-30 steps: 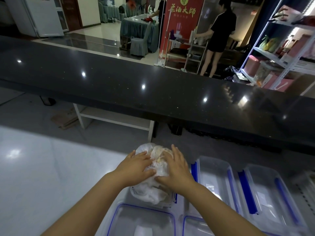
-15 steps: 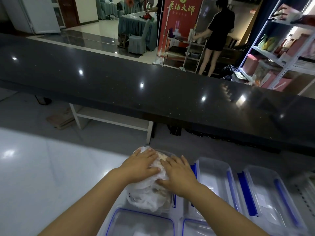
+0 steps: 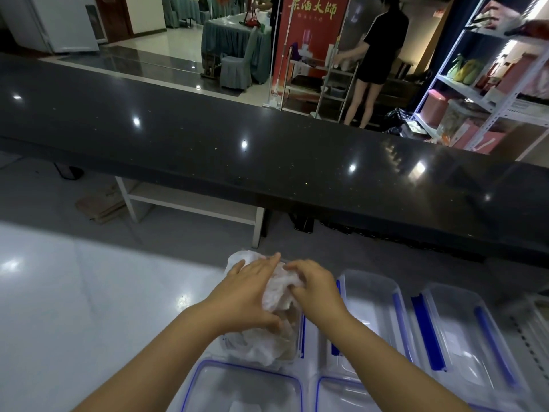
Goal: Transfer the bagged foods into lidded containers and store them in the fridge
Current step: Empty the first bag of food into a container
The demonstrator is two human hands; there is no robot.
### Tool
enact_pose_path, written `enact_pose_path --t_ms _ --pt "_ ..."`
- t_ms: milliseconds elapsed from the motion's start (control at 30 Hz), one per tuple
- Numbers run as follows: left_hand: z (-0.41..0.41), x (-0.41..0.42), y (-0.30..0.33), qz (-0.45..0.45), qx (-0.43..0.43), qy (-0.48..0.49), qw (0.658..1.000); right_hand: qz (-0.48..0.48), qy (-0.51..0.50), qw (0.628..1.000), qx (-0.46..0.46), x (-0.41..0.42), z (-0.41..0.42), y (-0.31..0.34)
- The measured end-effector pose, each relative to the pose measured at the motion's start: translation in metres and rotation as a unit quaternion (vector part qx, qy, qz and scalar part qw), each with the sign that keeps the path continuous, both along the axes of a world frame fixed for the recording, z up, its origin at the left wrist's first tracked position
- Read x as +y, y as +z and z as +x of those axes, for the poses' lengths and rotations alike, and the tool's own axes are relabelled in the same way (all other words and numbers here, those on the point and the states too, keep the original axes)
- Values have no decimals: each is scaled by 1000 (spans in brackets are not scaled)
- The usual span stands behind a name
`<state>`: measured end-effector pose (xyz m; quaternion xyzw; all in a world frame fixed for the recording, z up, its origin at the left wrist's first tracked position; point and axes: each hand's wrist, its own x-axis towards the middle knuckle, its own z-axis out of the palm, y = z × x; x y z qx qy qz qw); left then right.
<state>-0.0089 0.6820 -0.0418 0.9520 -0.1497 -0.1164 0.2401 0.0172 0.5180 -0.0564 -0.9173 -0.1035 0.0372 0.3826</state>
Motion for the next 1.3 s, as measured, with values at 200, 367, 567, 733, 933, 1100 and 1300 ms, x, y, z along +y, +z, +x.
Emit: enact_pose_path --t_ms 200,367,567,733,933,1100,1300 --pt "24 7 -8 -39 -128 118 984 125 16 992 27 8 9 31" --pt "33 24 1 -61 -143 145 977 118 -70 990 2 -2 -16 12" --pt "35 33 -5 99 -125 109 981 -52 -29 998 23 -4 -45 -27" --pt "32 17 3 115 -176 -43 977 -75 1 997 9 5 -47 -28" --pt "37 7 -9 129 -64 52 988 4 -92 992 87 3 -45 -23" --pt "44 16 -5 24 -52 78 995 107 -145 978 109 1 -37 -8" --pt "32 12 17 -90 44 -5 995 167 -159 969 88 2 -25 12"
